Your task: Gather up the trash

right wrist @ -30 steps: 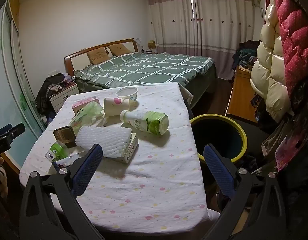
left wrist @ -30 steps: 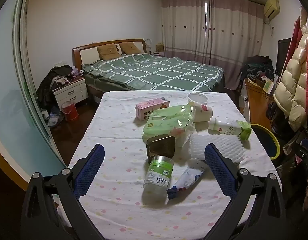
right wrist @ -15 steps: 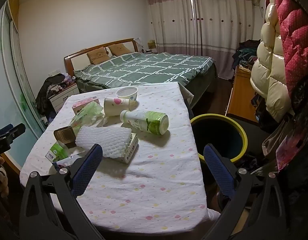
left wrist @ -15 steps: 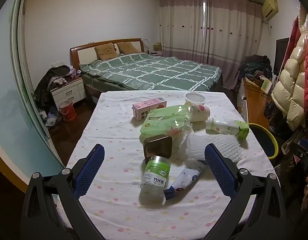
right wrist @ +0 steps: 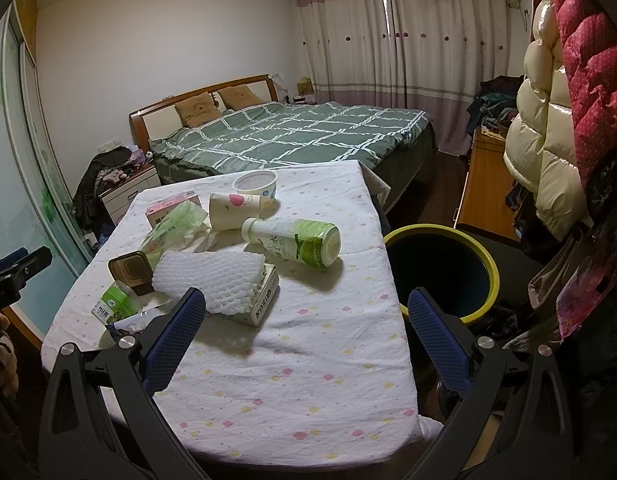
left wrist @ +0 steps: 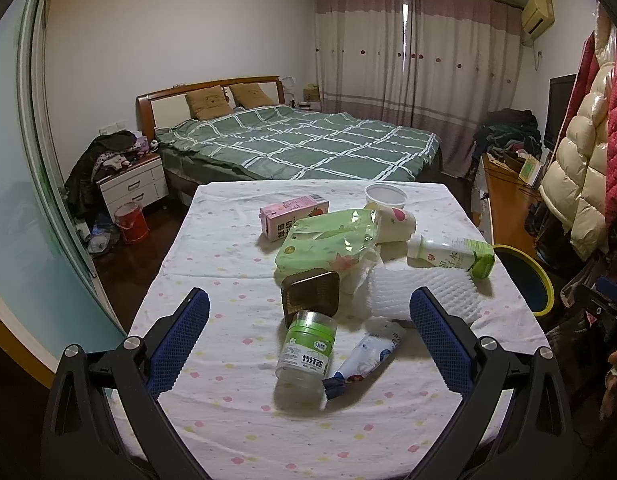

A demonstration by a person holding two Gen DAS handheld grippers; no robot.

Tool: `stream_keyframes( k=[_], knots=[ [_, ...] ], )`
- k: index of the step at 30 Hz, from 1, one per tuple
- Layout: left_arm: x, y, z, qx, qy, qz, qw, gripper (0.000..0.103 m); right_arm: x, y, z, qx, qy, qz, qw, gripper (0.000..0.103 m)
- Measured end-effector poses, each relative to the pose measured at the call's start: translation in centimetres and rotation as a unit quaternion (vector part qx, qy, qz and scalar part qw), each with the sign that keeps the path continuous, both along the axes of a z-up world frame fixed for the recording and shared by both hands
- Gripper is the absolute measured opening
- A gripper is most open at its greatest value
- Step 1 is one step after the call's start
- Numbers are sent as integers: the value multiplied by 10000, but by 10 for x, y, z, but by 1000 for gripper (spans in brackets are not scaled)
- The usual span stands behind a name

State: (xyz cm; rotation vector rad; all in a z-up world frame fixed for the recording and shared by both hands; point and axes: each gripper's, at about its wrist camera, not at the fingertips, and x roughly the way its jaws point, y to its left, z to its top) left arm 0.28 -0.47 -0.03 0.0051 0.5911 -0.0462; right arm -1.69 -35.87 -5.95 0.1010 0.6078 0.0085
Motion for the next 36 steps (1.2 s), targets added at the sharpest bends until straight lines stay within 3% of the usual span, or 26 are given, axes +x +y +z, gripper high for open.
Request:
stream_keyframes(
  k=[36],
  knots=[
    [0, -2, -5, 7, 34, -13, 10000, 99, 3, -1, -6, 50, 42, 20, 10000, 97]
  ],
)
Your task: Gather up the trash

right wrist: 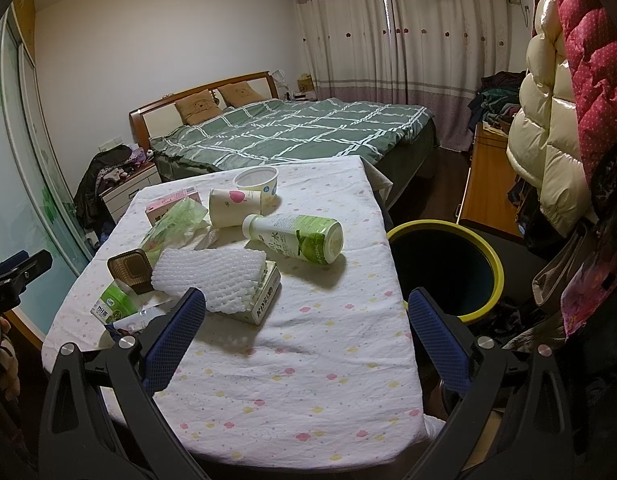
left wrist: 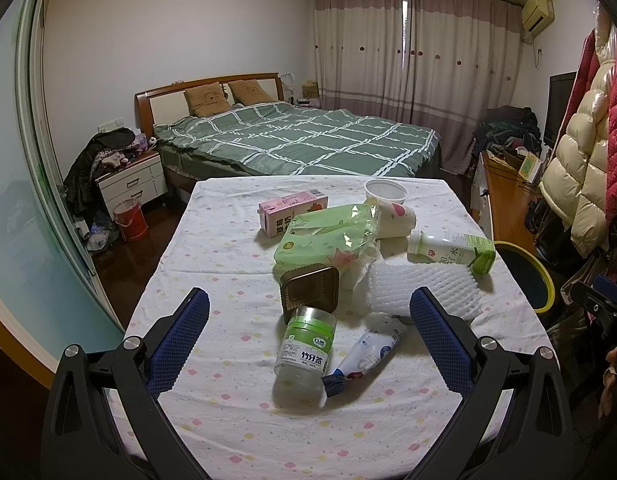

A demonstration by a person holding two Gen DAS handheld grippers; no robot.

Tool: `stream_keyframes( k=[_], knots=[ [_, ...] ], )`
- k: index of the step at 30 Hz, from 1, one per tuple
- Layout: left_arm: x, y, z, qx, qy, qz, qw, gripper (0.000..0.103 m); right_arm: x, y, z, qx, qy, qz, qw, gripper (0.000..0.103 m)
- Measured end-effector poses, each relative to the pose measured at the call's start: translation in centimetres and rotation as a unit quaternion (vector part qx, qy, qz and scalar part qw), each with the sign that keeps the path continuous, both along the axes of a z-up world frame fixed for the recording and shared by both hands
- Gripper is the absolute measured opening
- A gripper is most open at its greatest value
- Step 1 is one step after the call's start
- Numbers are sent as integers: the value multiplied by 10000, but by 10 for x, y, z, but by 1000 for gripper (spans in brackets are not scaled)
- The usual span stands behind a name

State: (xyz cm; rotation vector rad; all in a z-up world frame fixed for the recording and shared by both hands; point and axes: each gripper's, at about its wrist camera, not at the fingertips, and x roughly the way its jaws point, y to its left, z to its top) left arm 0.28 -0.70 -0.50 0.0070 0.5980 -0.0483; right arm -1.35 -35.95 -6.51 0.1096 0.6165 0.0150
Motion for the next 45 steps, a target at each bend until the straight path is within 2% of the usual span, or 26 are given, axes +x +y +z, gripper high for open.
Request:
stream_keyframes(
  k=[17, 24, 29, 33, 40, 45],
  knots=[
    [0, -2, -2, 12, 7, -3, 10000, 99, 4, 6, -8, 20, 58, 17, 10000, 97],
    [3, 1, -6, 36, -6, 44, 10000, 99, 26, 7, -14, 73, 203, 128, 9997, 97],
    [9, 9, -3, 46, -18, 106, 9999, 99, 54, 22, -19, 234, 359, 386, 9983, 97],
    [7, 19, 4, 52, -135, 193, 9997, 99, 80, 54, -12, 253, 257, 776, 9963, 97],
    [7, 38, 11, 146, -220, 369, 9990, 99, 140, 111, -6, 19, 313, 1202, 9923, 96],
    [15, 45, 6, 89, -84, 331, 9994, 99, 182, 144, -21, -75, 657, 1417, 9877, 82]
  ],
)
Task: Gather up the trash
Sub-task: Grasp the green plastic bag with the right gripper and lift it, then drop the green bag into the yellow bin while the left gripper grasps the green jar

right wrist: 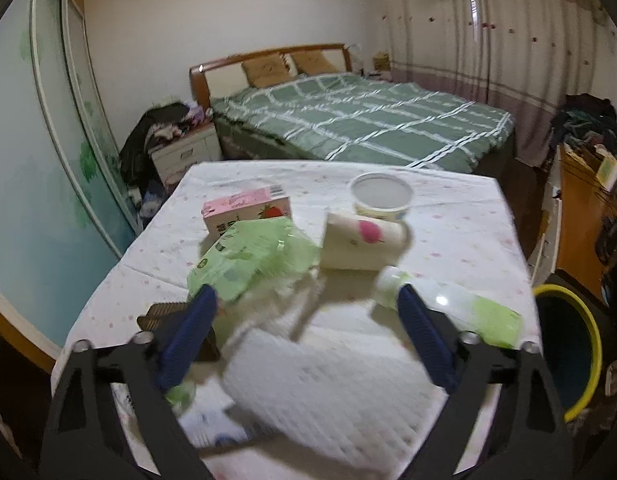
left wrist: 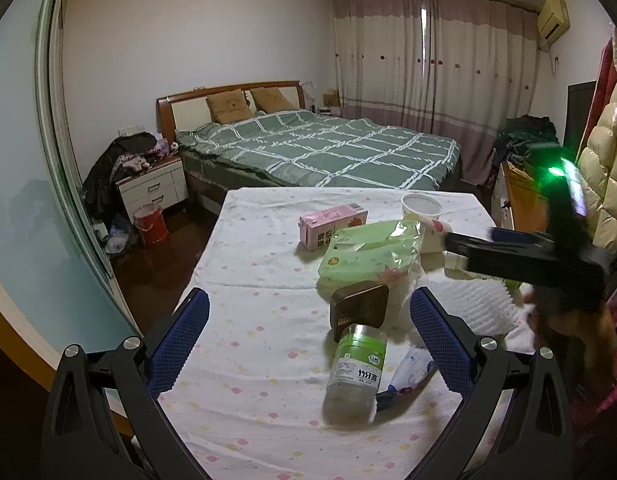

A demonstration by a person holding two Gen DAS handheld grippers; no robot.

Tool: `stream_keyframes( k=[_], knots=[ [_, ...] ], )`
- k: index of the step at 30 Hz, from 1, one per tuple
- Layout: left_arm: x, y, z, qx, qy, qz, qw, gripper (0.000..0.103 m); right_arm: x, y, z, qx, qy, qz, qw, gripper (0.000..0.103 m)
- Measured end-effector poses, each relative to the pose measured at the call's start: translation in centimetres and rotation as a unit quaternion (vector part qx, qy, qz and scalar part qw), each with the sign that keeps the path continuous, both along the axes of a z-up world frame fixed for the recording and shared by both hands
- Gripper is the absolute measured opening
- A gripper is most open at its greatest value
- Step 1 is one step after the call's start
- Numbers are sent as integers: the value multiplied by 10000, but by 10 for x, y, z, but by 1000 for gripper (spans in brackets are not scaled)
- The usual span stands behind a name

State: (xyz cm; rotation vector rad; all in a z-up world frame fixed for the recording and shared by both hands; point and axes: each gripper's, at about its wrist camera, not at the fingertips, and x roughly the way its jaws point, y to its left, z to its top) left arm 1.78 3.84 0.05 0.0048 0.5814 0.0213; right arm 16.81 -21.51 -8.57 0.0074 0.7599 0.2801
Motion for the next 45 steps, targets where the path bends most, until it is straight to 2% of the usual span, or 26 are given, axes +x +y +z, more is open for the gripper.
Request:
stream_keyframes(
  k=[5, 10, 12, 14, 16, 18, 31, 38, 45],
  knots=[
    [7, 0, -7, -31, 114, -34, 9999, 99, 30, 21, -15, -51, 292, 32, 9996, 80],
    [12, 2, -11, -54, 200, -40, 9998, 99, 53, 31, -36, 4, 747, 26, 9972, 69],
    [14, 3, -13, -65, 220, -35, 9997, 99, 59, 30, -44, 111, 899, 20, 9959, 55],
    [15, 3, -14, -74, 237, -24, 9997, 99, 60, 27, -49, 283, 959, 13, 9950, 48],
    [18, 5, -16, -101, 265, -23, 9996, 99, 60, 25, -47, 390, 894, -4, 9952, 33],
    [20, 4, -17, -108, 291, -32, 9995, 99, 60, 22, -44, 552, 900, 9, 9944, 24],
    [27, -7, -20, -59, 328, -188, 9993, 99, 39, -9, 10, 999, 207, -170, 9946, 21],
    [33, -21, -22, -71, 333, -400, 9986, 99, 19, -84, 28, 898, -117, -909, 9917, 21],
    [43, -45, -29, -102, 383, -699, 9968, 99, -7, -194, 18, 744, -142, -2100, 9748, 21]
  ],
)
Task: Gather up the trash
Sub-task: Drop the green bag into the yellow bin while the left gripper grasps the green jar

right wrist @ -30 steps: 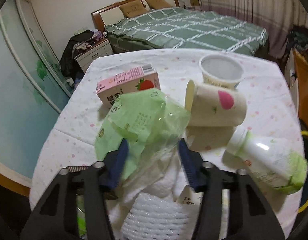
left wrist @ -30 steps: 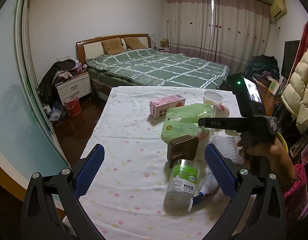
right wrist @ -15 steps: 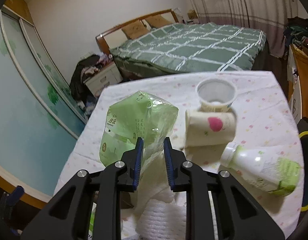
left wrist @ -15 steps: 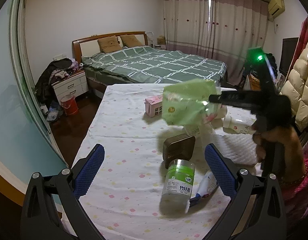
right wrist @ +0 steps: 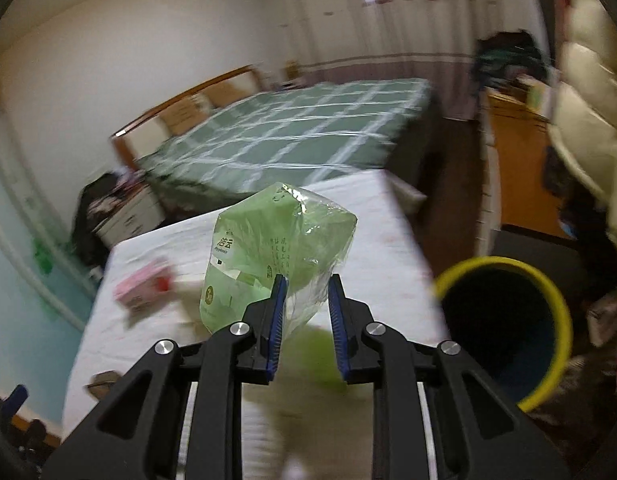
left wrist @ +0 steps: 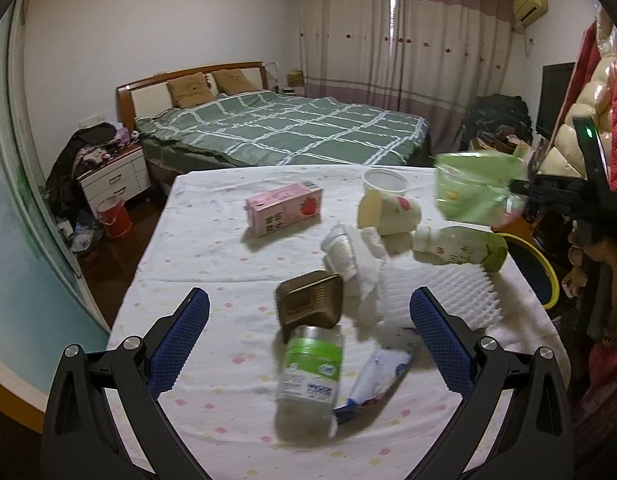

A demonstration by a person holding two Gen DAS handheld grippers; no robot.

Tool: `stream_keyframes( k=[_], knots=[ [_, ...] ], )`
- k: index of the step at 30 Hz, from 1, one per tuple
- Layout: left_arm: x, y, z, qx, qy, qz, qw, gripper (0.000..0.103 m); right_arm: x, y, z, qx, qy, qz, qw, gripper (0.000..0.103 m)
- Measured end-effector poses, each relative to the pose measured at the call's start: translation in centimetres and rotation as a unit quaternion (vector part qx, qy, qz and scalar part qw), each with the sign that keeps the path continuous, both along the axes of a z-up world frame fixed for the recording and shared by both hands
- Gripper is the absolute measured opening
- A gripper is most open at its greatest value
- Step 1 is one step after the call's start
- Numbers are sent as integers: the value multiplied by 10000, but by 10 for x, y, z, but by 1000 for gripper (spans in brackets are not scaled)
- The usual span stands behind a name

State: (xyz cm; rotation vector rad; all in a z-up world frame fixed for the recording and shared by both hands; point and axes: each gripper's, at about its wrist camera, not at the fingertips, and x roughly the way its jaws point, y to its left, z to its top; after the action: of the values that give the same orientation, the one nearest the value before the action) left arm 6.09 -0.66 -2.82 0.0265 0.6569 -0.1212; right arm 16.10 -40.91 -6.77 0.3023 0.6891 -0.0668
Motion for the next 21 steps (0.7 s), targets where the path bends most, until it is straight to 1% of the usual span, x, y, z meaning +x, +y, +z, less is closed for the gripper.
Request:
stream_keyframes(
  k=[4, 7, 11, 14, 19, 20, 21],
  knots=[
    [4, -17, -3, 16, 34, -158, 9999, 99, -20, -57, -16, 33, 118, -637, 9979, 21],
    [8, -31, -6, 21, 88, -290, 9995, 99, -30, -99, -32, 60, 287, -1087, 9936, 22],
    [11, -50, -9, 83, 135, -459, 9988, 99, -29, -129, -60, 93, 580, -1386, 9886, 24],
    [12, -61, -11, 115, 160, -544, 9983, 99, -29, -140, -82, 178, 780, -1517, 9852, 24],
    [13, -69, -12, 145, 207, -571, 9980, 99, -19, -151, -107, 253, 1028, -1587, 9816, 24],
    [14, -69, -13, 149, 216, -564, 9981, 99, -15, -150, -109, 256, 1073, -1605, 9809, 26],
    [16, -69, -14, 155, 226, -557, 9981, 99, -13, -151, -112, 255, 1113, -1633, 9800, 30]
  ],
)
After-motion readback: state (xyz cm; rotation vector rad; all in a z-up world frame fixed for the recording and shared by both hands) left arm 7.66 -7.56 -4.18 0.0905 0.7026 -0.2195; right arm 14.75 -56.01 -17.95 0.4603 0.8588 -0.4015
